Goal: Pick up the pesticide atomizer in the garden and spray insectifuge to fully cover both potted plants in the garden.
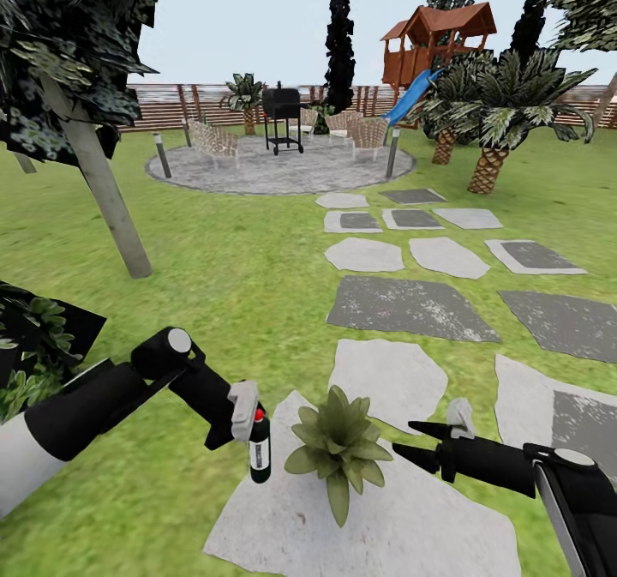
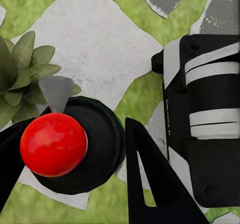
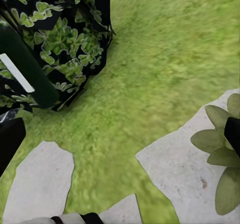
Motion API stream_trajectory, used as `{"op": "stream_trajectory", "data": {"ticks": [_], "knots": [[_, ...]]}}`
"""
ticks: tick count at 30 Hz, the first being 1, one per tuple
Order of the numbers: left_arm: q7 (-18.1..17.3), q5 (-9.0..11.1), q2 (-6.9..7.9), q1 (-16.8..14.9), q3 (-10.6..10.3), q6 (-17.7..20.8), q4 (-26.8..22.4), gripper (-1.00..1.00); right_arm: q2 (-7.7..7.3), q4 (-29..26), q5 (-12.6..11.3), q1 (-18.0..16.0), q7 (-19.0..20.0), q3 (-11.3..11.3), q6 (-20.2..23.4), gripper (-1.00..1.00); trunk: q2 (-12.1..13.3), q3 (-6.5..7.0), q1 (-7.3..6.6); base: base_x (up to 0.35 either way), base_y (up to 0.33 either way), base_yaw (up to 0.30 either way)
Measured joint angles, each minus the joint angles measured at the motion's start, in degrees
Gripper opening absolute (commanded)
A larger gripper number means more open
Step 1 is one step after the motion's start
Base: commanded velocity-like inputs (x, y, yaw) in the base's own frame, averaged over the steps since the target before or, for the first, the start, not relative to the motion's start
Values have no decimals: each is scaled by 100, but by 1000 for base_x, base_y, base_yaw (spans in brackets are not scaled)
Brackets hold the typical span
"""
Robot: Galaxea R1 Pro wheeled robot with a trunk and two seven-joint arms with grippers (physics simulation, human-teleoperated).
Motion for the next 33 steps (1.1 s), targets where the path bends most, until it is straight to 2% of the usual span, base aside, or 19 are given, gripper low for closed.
{"op": "stream_trajectory", "data": {"ticks": [1, 7, 13, 15, 16, 18, 20, 23, 29, 32, 33], "knots": [[-5, 2, -28, -11, -9, 11, 1, -100, 0, 2, 0, 0, 3, 0, 0, -100, 0, 0, 0, 0, 0, 0], [-364, -2, -86, -184, -18, 41, 4, -100, 6, 3, -1, 0, 7, 0, 1, -100, 0, 0, 0, 0, 0, 0], [-416, 3, -147, -272, -23, 67, 137, -100, 30, 4, -1, 0, 0, 13, 1, -100, 0, 0, 0, 0, 0, 0], [-416, -2, -308, -308, -52, 68, 405, -100, 39, 5, -1, 0, -1, 22, 0, -100, 0, 0, 0, 0, 0, 0], [-415, -25, -439, -360, -123, 69, 605, -100, 41, 5, -1, 0, -1, 27, 1, -100, 0, 0, 0, 0, 0, 0], [-411, -86, -609, -423, -281, 69, 810, -100, 46, 5, -1, 0, -1, 32, 1, -100, 0, 0, 0, 0, 0, 0], [-411, -139, -749, -468, -420, 71, 914, -100, 53, 5, -1, 0, -1, 34, 1, -100, 0, 0, 0, 0, 0, 0], [-418, -172, -906, -553, -515, 84, 977, -100, 69, 11, -1, 0, -1, 43, 25, -100, 0, 0, 0, 0, 0, 0], [-419, -177, -945, -579, -580, 155, 1000, -100, 80, 14, -1, 0, -1, 61, 44, -100, 0, 0, 0, 0, 0, 0], [-418, -174, -948, -580, -744, 170, 1049, -100, 86, 14, -1, 0, -8, 244, 47, -100, 0, 0, 0, 0, 0, 0], [-418, -174, -948, -581, -796, 172, 1058, -100, 89, 14, -2, 0, -14, 415, 51, -100, 0, 0, 0, 0, 0, 0]]}}
